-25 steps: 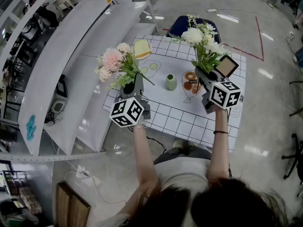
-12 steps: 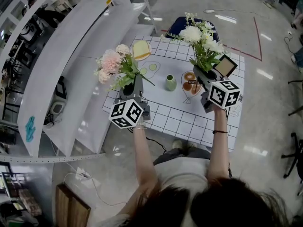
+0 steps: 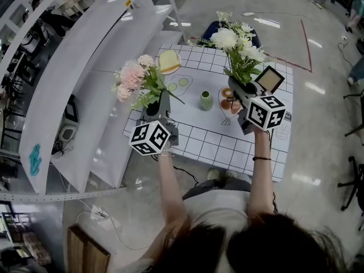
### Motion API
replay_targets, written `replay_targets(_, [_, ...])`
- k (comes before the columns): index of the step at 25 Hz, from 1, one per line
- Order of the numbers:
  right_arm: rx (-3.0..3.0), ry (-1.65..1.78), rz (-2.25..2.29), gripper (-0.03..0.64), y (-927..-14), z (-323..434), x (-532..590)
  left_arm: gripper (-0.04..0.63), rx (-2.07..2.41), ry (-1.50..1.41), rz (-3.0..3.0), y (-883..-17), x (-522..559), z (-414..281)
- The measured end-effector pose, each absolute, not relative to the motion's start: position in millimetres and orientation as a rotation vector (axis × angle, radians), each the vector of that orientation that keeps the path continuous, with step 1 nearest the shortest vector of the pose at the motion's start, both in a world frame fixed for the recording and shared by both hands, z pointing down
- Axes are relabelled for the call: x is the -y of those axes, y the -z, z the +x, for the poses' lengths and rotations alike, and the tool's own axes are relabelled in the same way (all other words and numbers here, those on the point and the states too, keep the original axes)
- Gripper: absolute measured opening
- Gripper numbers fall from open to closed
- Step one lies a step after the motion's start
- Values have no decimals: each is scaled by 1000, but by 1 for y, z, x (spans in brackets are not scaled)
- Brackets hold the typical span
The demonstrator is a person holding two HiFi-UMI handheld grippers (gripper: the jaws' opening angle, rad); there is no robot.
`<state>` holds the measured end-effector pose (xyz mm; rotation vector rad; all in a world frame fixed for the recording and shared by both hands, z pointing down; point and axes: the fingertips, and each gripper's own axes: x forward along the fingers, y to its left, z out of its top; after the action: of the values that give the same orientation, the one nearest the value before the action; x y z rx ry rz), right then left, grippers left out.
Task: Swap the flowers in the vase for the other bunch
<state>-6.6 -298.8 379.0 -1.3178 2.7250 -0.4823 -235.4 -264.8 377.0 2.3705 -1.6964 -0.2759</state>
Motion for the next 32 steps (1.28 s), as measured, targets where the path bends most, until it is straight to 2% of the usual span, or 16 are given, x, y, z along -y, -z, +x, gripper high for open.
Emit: replay_targets(32, [-2786, 353, -1226, 51, -351, -64, 325, 54, 1740, 284, 2302, -386, 260, -272])
